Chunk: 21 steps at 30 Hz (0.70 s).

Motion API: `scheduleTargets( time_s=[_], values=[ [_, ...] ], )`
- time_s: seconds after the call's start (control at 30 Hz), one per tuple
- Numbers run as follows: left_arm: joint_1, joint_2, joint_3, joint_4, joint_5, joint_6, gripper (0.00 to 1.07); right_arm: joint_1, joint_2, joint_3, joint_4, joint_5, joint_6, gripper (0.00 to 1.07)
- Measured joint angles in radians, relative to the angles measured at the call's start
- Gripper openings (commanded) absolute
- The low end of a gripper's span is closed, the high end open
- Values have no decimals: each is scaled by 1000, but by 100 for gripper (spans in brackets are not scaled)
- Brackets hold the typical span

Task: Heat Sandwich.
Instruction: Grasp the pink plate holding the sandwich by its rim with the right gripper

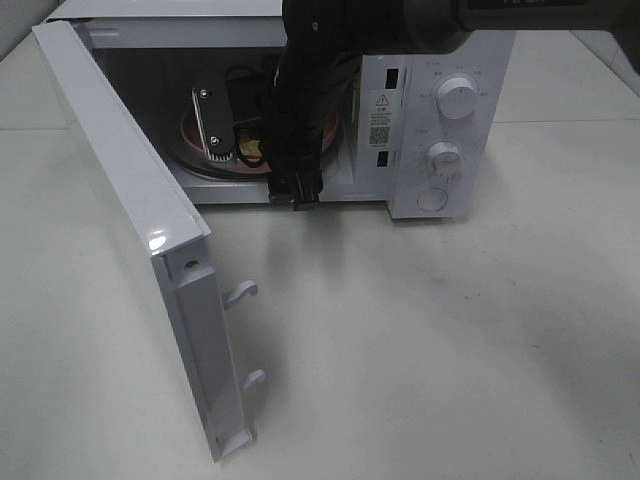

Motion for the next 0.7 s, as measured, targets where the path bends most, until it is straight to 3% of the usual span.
scheduleTargets(
  time_s=[0.7],
  values=[
    [0, 0, 0, 0, 0, 0, 101, -25, 129, -178, -16, 74, 66, 76]
  ],
)
